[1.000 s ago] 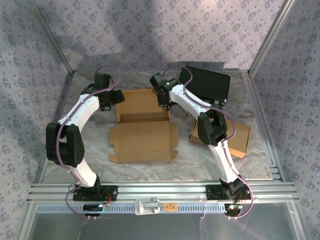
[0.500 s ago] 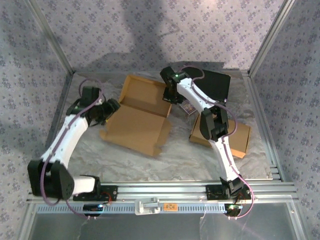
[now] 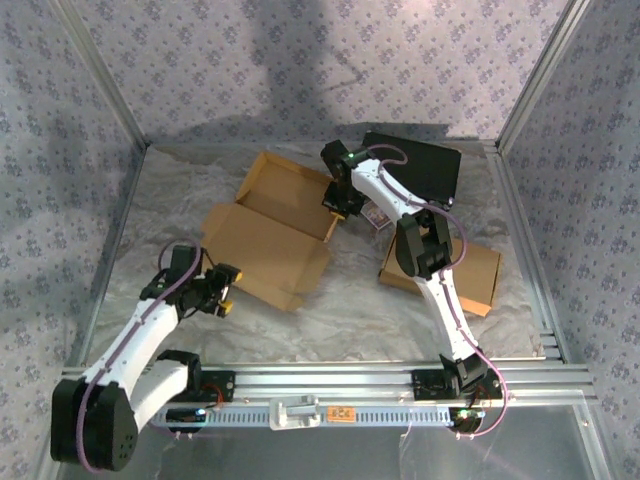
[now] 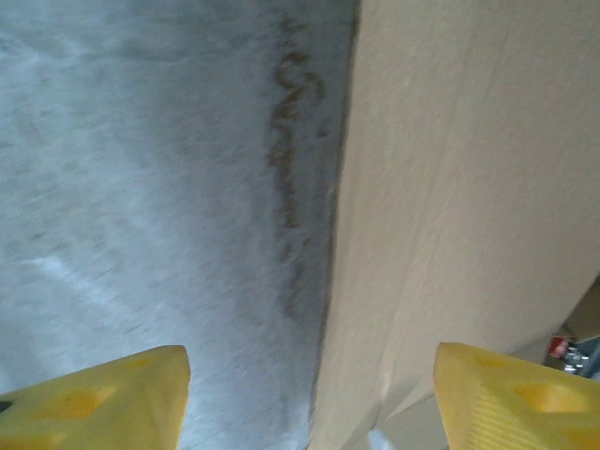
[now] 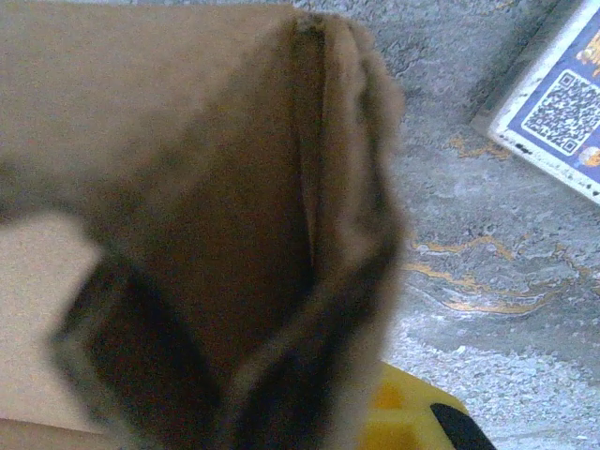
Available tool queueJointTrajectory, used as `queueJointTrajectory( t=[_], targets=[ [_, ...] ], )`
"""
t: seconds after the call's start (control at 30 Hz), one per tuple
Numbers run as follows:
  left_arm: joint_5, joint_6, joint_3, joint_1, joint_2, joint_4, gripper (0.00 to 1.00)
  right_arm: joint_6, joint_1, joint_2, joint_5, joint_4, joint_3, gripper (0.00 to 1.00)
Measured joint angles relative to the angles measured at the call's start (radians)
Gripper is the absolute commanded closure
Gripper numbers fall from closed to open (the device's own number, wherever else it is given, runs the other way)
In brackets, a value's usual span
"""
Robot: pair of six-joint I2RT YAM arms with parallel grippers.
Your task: Fold the paper box
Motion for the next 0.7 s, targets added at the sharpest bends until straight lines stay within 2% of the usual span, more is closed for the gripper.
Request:
queueJointTrajectory(
  t=[0.17, 0.27, 0.37, 0.43, 0.5, 0.7],
  targets=[
    [-0.001, -0.007, 0.000, -0.008, 0.087, 0.159, 0.38, 0.000, 0.000, 0.000, -0.016, 0.003, -0.010, 1.00],
    [-0.005, -0.003, 0.000, -0.008, 0.135, 0.232, 0.48, 0.000, 0.000, 0.000, -0.023, 0.003, -0.013, 1.00],
    [-0.016, 0.009, 0.000, -0.013, 0.156, 0.258, 0.66, 0.000, 0.000, 0.000, -0.023, 0.004, -0.013, 1.00],
    [-0.029, 0.026, 0.007, -0.014, 0.153, 0.251, 0.89, 0.000, 0.000, 0.000, -0.024, 0.005, -0.013, 1.00],
    [-0.050, 0.048, 0.046, -0.015, 0.146, 0.203, 1.00, 0.000, 0.000, 0.000, -0.029, 0.006, -0.013, 1.00],
    [-0.140, 0.139, 0.274, -0.025, 0.111, -0.048, 1.00, 0.032, 0.015, 0.000, -0.050, 0.026, -0.014, 1.00]
  ],
)
